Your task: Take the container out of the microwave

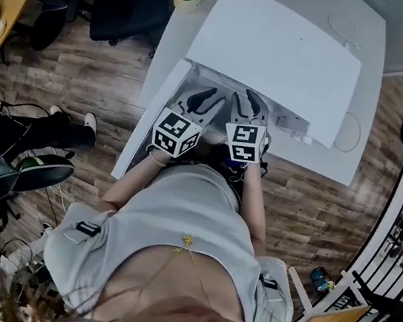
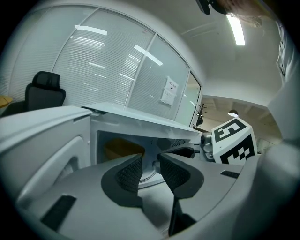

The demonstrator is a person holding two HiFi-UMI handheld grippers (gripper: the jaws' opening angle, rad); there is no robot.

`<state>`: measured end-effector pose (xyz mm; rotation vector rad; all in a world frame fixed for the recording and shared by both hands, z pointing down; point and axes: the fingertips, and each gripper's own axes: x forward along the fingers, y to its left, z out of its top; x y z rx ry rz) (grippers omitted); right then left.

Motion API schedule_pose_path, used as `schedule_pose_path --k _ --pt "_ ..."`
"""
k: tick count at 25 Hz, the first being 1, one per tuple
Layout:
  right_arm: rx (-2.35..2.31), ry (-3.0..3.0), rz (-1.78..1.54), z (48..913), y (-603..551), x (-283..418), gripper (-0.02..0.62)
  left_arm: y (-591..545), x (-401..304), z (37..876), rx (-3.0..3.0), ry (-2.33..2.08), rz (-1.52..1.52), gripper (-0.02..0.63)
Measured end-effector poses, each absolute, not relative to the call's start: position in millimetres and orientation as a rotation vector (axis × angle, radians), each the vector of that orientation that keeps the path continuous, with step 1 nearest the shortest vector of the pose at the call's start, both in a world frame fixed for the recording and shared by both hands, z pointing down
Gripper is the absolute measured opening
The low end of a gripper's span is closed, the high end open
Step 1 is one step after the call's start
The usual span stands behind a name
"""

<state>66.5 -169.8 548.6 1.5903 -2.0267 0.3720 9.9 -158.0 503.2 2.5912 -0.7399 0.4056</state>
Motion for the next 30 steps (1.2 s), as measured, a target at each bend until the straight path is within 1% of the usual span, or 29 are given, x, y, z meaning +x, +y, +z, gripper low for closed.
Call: schedule_pose_path --k 19,30 --pt "1.49 -1.971 0.309 588.9 -194.3 67.3 0.124 -159.7 3.4 518.0 2.523 -0.77 0.436 0.127" --pt "1.465 -1.885 0.088 591.9 -225.1 80.2 0.121 -161.4 -5.6 520.1 2.49 -0.793 0.429 0.127"
